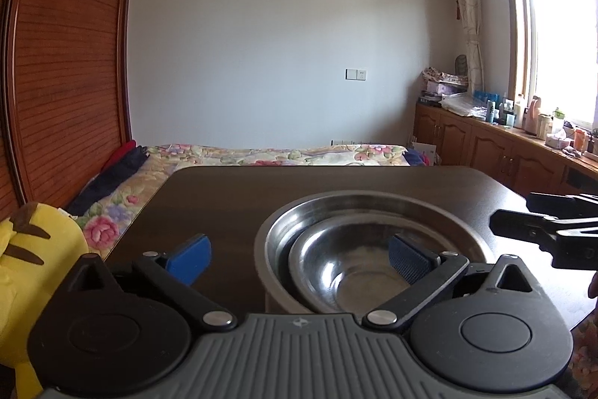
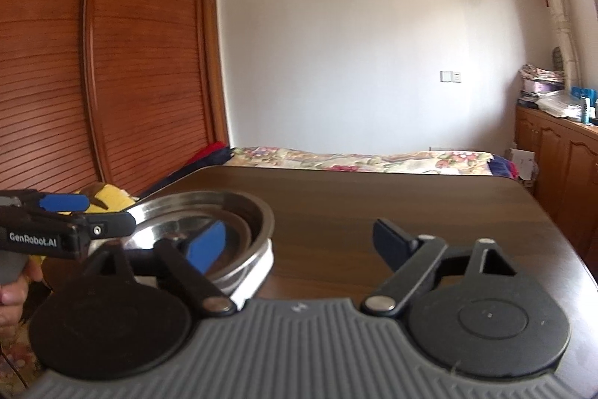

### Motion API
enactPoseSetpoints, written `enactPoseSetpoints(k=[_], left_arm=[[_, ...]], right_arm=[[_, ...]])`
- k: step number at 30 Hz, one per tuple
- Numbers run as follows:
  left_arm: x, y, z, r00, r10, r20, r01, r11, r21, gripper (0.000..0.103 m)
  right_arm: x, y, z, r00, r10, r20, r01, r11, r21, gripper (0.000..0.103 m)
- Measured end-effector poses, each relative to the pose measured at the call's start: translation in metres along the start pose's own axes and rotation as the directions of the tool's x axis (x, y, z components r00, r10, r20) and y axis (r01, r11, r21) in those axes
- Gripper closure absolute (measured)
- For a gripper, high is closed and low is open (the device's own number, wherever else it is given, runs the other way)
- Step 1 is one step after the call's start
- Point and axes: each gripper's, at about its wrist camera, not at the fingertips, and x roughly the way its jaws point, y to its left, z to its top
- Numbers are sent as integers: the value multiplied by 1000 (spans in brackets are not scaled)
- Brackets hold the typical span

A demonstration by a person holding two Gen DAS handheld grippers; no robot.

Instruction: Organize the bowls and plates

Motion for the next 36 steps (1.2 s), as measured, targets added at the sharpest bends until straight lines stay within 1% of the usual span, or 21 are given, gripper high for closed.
enactPoseSetpoints(k=[3, 8, 14, 17, 23, 28, 33, 36], left_arm=[[-2, -8, 4, 1000, -8, 11, 7, 1000, 17, 0], [-6, -20, 9, 999, -24, 31, 23, 999, 35, 0], [-15, -32, 13, 997, -11, 72, 8, 999, 32, 0], [-18, -36, 12, 996, -21, 84, 19, 1000, 22, 0], [-17, -51, 6, 997, -6, 81, 3, 999, 32, 0], [-17, -60, -3, 997, 40, 72, -45, 997, 67, 0], [-14, -55, -10, 999, 12, 49, -14, 999, 44, 0], [-13, -56, -11, 998, 29, 48, -31, 998, 55, 0]], right_arm=[[-7, -4, -1, 1000, -13, 16, 13, 1000, 17, 0], [-15, -10, -3, 999, -38, 25, 37, 999, 28, 0], [-21, -14, -5, 993, -108, 43, 105, 993, 56, 0], [-22, -17, -9, 989, -140, 41, 137, 988, 66, 0], [-23, -17, -15, 984, -174, 45, 171, 983, 71, 0], [-21, -16, -18, 980, -193, 42, 191, 980, 57, 0], [-21, -17, -22, 979, -203, 38, 200, 978, 57, 0], [-22, -17, -23, 978, -207, 34, 205, 977, 56, 0]])
